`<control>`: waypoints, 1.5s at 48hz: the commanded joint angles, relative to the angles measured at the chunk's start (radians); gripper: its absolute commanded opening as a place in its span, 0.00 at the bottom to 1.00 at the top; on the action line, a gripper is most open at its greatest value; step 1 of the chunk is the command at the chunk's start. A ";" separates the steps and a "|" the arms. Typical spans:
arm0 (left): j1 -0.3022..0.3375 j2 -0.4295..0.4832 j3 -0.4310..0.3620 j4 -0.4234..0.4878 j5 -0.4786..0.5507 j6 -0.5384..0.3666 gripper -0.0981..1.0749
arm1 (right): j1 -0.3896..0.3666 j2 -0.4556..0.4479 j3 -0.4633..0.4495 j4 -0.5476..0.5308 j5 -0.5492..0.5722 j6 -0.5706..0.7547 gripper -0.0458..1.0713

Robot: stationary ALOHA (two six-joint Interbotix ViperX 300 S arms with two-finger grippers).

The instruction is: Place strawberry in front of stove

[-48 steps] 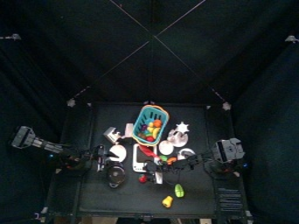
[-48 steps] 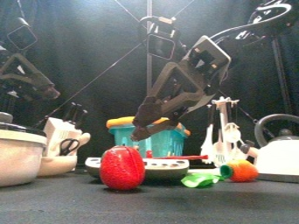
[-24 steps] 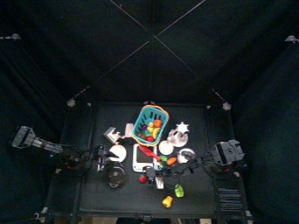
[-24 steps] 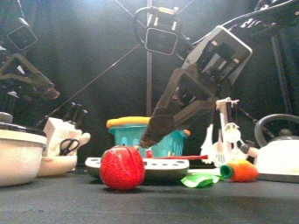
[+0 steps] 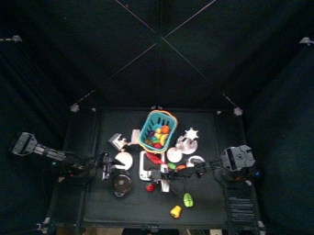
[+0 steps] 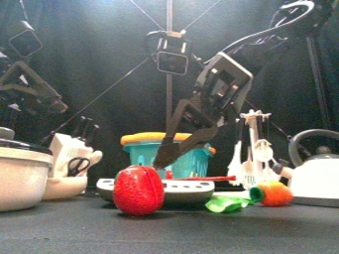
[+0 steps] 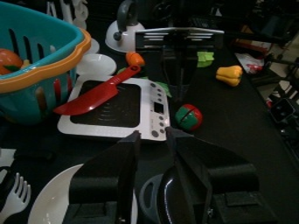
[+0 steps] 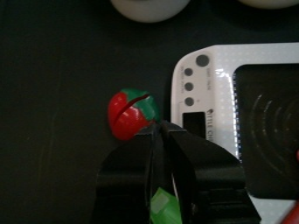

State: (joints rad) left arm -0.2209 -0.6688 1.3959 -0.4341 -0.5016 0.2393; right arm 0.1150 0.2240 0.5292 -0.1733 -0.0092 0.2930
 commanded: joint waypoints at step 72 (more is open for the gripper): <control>0.000 0.003 -0.021 -0.009 -0.003 0.000 0.70 | 0.003 0.069 -0.129 -0.054 -0.009 -0.002 0.54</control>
State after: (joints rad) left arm -0.2194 -0.6673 1.3959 -0.4403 -0.5001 0.2393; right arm 0.1181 0.3083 0.4249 -0.2270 -0.0107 0.2930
